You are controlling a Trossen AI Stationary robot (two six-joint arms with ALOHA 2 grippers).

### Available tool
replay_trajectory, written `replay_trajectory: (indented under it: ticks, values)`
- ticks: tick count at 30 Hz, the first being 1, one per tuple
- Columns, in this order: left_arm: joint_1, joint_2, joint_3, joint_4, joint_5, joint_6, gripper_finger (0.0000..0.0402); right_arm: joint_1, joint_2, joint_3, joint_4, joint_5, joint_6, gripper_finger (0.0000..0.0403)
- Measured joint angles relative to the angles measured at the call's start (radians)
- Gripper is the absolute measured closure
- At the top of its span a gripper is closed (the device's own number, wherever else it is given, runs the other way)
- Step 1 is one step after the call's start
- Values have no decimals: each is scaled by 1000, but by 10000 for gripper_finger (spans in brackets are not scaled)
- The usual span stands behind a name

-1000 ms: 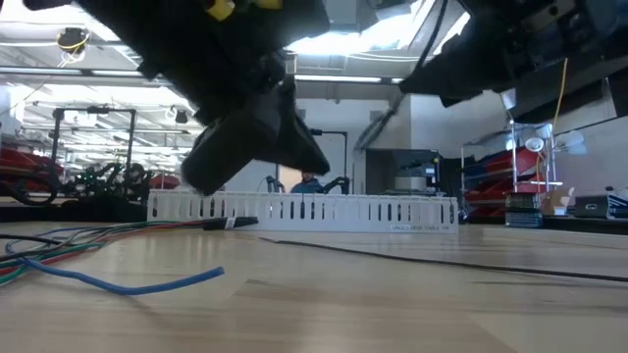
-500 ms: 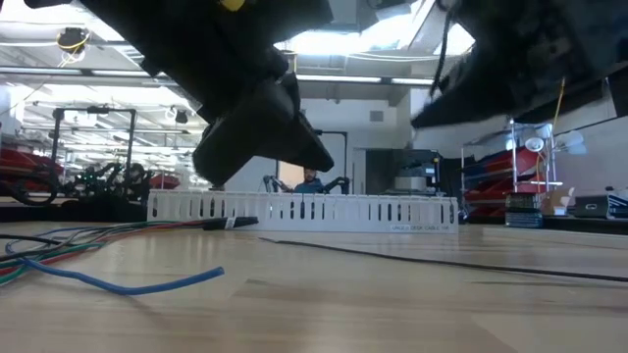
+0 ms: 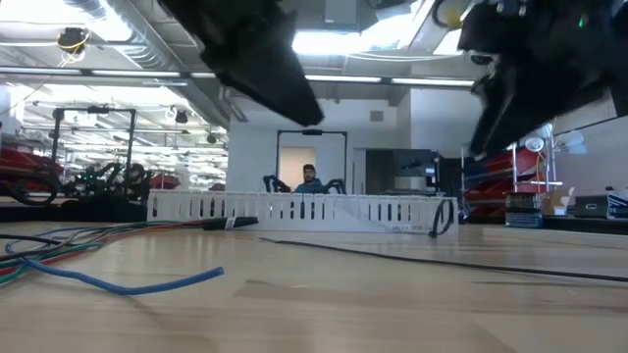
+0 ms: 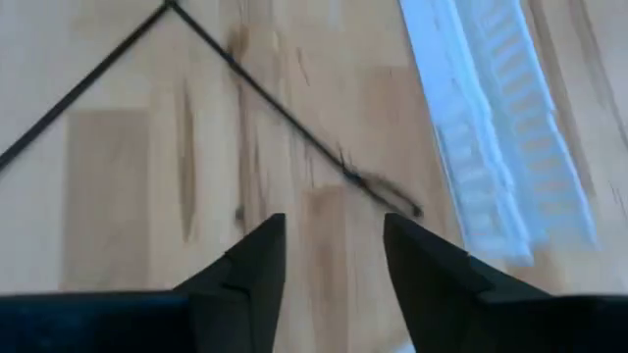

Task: Ziptie cables
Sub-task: Prepare the black ziptie

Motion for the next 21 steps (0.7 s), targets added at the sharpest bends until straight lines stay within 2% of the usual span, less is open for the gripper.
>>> replay_trajectory:
  ticks: [1,3,7,10,13,15,18,21]
  values:
    - [-2,-8,0,-22,17,-19,256,12,-19,17,-32,-17,26,225]
    - [-12,-11,0,-54,52,-39,246,56,-52,13,12,-43,51,218]
    - [-41,9,-19,-30,113,-18,238,179,-43,-95,415,-37,51,214]
    - [-50,50,-27,-4,157,13,242,235,43,-192,755,-12,56,216]
    - [-46,83,-26,61,198,48,249,265,161,-237,930,-35,143,216]
    - [-44,100,-26,94,207,72,253,275,229,-235,950,-78,248,216]
    - [-47,112,-26,106,212,86,254,287,315,-207,943,-207,377,216]
    - [-52,112,-26,115,212,76,252,321,360,-158,902,-218,417,216]
